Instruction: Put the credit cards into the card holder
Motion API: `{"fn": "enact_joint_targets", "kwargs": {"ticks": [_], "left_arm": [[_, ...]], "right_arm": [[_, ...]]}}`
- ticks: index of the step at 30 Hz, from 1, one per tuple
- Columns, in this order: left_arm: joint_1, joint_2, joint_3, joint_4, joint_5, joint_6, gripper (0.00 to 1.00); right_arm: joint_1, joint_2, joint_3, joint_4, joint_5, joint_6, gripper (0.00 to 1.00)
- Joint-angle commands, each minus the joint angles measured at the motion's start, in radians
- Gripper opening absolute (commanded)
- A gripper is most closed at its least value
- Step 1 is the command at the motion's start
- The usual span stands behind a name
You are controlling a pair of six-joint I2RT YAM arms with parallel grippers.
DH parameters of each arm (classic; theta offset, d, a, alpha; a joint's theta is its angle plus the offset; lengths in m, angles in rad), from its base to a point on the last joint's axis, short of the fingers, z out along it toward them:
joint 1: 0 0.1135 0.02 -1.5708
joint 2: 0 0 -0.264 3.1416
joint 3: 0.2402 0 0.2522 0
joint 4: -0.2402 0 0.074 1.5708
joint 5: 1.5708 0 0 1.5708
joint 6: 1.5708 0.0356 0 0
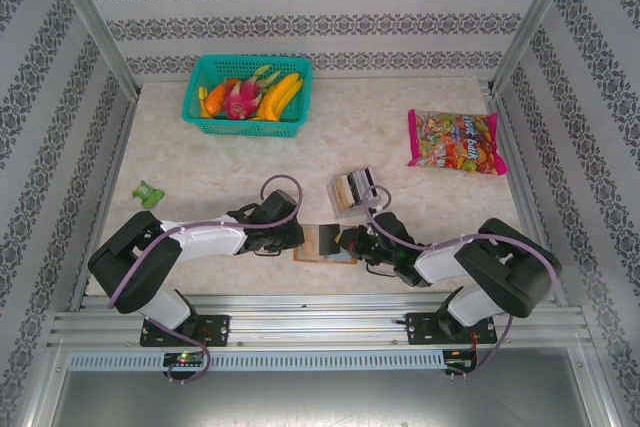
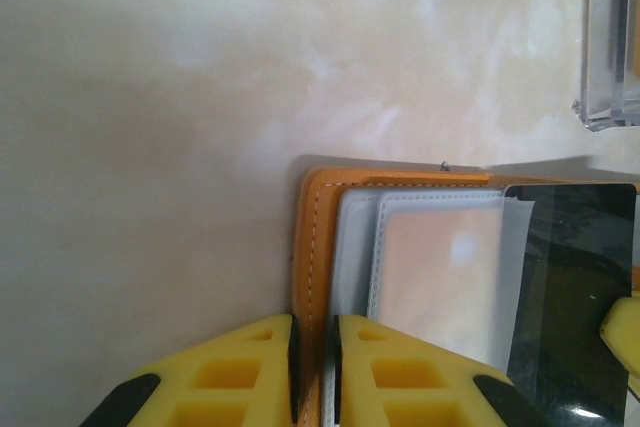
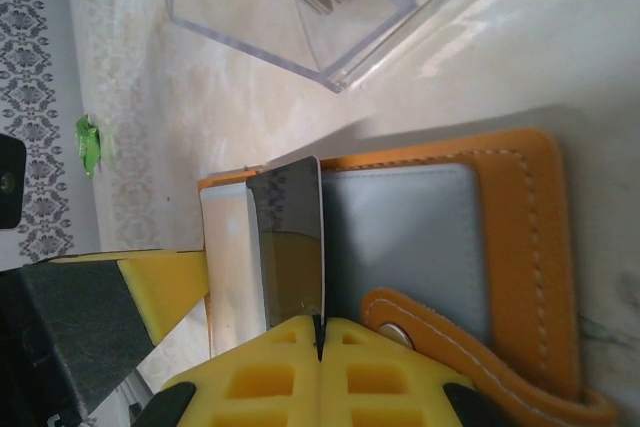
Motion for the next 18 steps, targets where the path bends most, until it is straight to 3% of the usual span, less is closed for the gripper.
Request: {"fn": "enact_joint_targets", "kwargs": {"ticks": [1, 9, 18], "left_arm": [[-0.017, 0.064, -0.002, 0.005, 0.039, -0.004, 0.17], [-0.020, 0.061, -0.004, 0.002, 0.029, -0.012, 0.17], [-0.021, 0.057, 0.002, 0.006, 0.036, -0.018, 0.18]], "right_arm": [[0.021, 0.029, -0.001, 0.002, -0.016, 0.019, 0.00], [0.044, -0.079, 0.046, -0.247, 0.024, -0.056, 0.00], [0.085, 0.049, 0.110, -0.162, 0.026, -0.013, 0.00]]}}
